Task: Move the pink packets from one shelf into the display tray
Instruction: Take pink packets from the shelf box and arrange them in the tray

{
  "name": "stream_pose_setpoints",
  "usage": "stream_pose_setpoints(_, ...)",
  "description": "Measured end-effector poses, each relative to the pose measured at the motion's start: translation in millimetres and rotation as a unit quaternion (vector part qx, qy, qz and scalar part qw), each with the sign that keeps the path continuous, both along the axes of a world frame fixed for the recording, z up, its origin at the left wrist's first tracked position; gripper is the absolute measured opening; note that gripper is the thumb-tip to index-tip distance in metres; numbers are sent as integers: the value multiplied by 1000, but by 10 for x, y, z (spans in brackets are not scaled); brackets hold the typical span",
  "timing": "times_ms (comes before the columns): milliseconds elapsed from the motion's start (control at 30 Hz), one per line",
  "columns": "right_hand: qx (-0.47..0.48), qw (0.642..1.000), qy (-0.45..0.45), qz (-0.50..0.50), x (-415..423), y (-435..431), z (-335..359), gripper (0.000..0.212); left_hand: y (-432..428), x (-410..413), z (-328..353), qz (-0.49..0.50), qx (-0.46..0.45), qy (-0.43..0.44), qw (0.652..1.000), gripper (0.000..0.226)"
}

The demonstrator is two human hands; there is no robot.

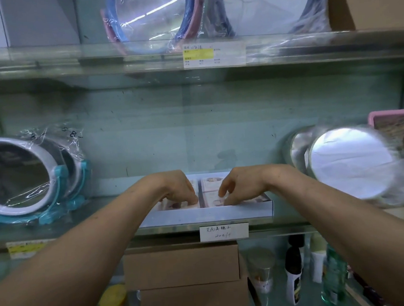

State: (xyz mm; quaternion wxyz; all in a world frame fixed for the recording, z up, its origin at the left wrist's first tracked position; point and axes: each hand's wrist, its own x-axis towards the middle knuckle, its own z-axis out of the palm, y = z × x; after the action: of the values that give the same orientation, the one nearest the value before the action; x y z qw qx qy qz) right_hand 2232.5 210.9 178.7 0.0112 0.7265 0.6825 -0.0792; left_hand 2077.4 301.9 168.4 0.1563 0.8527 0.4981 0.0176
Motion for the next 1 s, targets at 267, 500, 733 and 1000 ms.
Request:
stream_pose_setpoints(267, -25, 997, 70, -17, 65, 58, -23, 38, -57, 3, 18, -4, 16, 16, 1000, 30)
stream_pose_setpoints(500, 38, 999, 13, 26, -28, 107, 15, 32, 18, -23, 45, 17, 25, -3, 1000, 14)
stream_pose_setpoints(733, 45, 998, 10, 44, -5, 109, -70, 38, 1, -63, -6, 52, 58, 12, 997, 26)
stream_pose_setpoints(1000, 141, 986, 35, 87, -91, 57, -11, 43, -249, -150, 64, 94, 120, -65, 986, 33)
